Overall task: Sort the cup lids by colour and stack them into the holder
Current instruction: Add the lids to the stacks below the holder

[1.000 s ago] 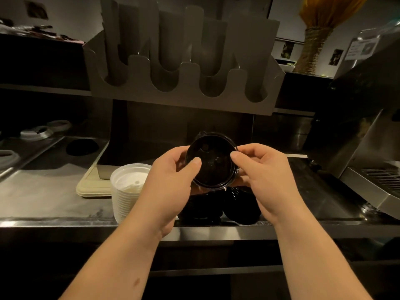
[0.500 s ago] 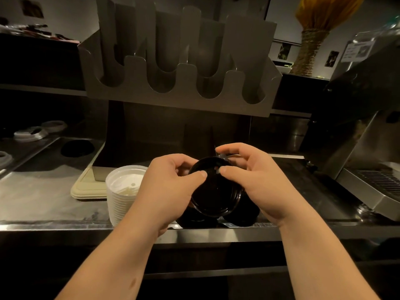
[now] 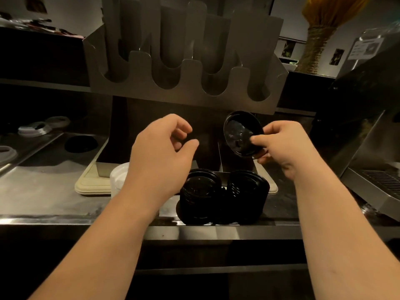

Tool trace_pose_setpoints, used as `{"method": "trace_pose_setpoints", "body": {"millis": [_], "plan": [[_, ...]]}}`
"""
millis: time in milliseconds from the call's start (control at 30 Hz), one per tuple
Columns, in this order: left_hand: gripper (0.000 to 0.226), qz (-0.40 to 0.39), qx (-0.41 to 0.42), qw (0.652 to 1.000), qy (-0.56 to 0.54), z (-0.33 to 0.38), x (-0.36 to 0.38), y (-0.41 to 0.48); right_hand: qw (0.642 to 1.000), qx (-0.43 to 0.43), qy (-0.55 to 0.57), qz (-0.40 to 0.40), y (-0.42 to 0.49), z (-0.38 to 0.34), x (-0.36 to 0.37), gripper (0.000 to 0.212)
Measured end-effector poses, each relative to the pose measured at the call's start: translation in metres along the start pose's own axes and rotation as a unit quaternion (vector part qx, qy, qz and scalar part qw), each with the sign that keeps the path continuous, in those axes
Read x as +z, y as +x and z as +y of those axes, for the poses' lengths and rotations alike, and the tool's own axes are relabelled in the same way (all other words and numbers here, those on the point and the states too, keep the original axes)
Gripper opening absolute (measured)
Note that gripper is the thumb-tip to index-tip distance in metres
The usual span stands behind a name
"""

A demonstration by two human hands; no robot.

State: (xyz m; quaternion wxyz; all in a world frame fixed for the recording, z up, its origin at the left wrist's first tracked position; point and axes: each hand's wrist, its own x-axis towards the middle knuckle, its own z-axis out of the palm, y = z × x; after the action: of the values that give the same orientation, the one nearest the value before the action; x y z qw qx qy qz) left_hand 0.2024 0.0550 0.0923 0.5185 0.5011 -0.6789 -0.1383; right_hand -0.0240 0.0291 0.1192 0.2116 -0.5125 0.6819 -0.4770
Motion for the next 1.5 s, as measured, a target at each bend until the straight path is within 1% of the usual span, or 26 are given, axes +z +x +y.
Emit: {"method": "trace_pose_setpoints", "body": {"millis": [100,233,333,433,533,600,733,867,1000,1200,1267,1367,1500], "plan": [[0.013,-0.029,0.018,0.999,0.04,-0.007,0.001,-0.011,0.998,0.042,-0.015,-0.051,0.004,0.004,0.005,0.016],[0.03,-0.069,0.025,0.991,0.112,-0.019,0.01,-0.019,0.988,0.055,-0.07,-0.123,-0.009,0.003,0.035,0.013],[0.038,-0.108,0.064,0.978,0.169,-0.025,0.007,-0.025,0.98,0.076,-0.089,-0.16,-0.017,0.007,0.055,0.016],[0.038,-0.174,0.106,0.954,0.218,-0.022,0.003,-0.032,0.974,0.071,-0.133,-0.167,-0.02,0.012,0.063,0.02],[0.034,-0.228,0.128,0.92,0.293,-0.02,0.006,-0.032,0.964,0.033,-0.212,-0.158,-0.021,0.012,0.065,0.02],[0.029,-0.255,0.124,0.901,0.329,-0.023,0.01,-0.032,0.955,0.001,-0.257,-0.147,-0.021,0.013,0.068,0.016],[0.022,-0.257,0.114,0.894,0.35,-0.03,0.014,-0.036,0.937,-0.043,-0.323,-0.123,-0.02,0.011,0.073,0.013],[0.022,-0.246,0.118,0.89,0.366,-0.029,0.017,-0.036,0.926,-0.05,-0.361,-0.093,-0.02,0.009,0.077,0.01],[0.025,-0.232,0.128,0.888,0.377,-0.028,0.019,-0.034,0.902,-0.06,-0.423,-0.064,-0.03,0.014,0.082,0.011],[0.025,-0.241,0.13,0.886,0.375,-0.03,0.023,-0.031,0.877,-0.087,-0.469,-0.062,-0.04,0.008,0.08,0.012],[0.025,-0.253,0.128,0.884,0.373,-0.029,0.023,-0.03,0.873,-0.087,-0.473,-0.074,-0.041,0.004,0.075,0.012],[0.025,-0.27,0.122,0.878,0.376,-0.029,0.021,-0.028,0.878,-0.082,-0.465,-0.086,-0.038,-0.003,0.071,0.013],[0.025,-0.267,0.115,0.879,0.378,-0.03,0.022,-0.028,0.88,-0.06,-0.462,-0.089,-0.039,0.0,0.074,0.018]]}}
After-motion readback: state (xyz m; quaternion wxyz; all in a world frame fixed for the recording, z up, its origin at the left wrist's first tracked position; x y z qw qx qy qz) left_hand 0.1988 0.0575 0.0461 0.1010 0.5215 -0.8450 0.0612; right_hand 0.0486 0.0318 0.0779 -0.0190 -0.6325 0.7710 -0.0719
